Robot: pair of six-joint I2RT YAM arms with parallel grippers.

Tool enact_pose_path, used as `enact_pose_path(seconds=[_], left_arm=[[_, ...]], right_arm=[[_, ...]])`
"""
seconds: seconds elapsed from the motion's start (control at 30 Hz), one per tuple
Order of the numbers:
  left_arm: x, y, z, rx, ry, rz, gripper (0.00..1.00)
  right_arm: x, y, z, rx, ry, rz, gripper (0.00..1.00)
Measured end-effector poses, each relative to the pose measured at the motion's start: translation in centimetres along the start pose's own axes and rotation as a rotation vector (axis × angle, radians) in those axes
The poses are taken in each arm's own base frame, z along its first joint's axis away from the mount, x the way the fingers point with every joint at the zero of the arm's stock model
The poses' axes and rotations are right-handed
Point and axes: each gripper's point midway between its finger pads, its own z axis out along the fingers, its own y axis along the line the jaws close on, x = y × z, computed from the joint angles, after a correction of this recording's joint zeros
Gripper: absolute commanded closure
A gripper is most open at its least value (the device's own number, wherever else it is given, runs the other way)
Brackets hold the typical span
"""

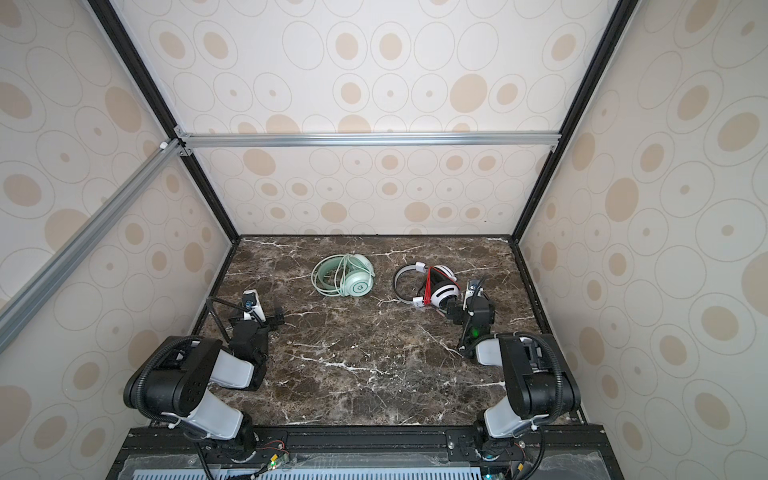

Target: Wrap the headphones

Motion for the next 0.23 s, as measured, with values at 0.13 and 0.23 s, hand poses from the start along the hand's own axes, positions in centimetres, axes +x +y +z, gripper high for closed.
enact_pose_path(seconds=[0.13, 0.23], left_arm=[[0.0, -0.01, 0.0, 0.001, 0.0, 0.0, 0.02], [0.04, -0.08, 0.0, 0.004, 0.002, 0.001, 0.02]], right_arm=[[0.0, 0.0, 0.0, 0.0, 0.0, 0.0, 0.0], [0.0, -0.01, 0.0, 0.0, 0.0, 0.0, 0.0]])
